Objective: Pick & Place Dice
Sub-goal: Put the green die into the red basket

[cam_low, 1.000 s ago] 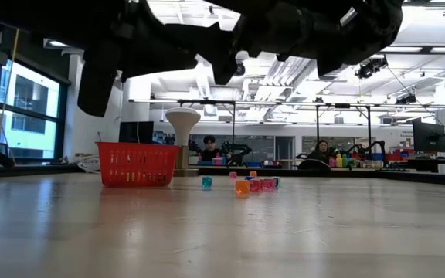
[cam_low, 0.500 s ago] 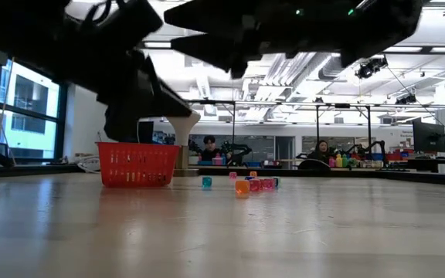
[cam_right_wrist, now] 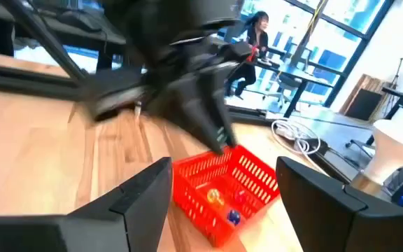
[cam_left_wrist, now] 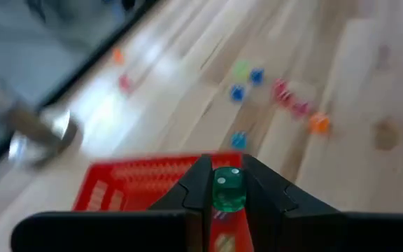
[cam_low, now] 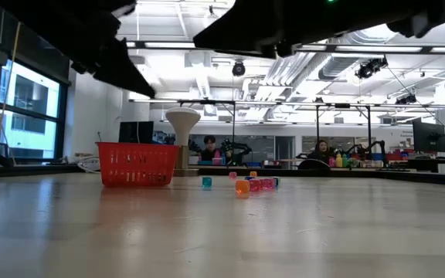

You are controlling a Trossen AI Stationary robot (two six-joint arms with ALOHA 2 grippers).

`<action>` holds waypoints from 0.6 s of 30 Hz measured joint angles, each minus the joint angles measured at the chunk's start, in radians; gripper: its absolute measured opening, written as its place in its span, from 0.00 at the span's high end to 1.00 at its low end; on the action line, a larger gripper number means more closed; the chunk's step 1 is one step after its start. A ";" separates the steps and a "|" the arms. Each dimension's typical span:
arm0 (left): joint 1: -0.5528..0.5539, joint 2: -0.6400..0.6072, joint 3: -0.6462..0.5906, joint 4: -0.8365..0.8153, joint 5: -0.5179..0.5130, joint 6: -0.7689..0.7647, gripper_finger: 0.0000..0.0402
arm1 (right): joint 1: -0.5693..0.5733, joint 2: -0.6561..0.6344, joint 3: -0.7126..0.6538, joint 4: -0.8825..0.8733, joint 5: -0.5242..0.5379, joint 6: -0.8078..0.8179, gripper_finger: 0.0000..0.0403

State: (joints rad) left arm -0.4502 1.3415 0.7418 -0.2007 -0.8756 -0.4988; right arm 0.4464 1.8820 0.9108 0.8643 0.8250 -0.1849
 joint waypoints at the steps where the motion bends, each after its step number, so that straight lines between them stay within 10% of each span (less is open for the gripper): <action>1: 0.021 -0.027 0.000 -0.046 0.031 -0.034 0.88 | 0.008 0.000 0.000 -0.004 0.010 0.002 0.38; 18: 0.248 -0.002 0.000 -0.181 0.272 -0.059 0.83 | 0.053 0.000 -0.001 0.000 0.009 0.108 0.38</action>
State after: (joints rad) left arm -0.2020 1.3392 0.7414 -0.3816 -0.6033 -0.5579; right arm 0.4993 1.8820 0.9100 0.8642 0.8343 -0.0772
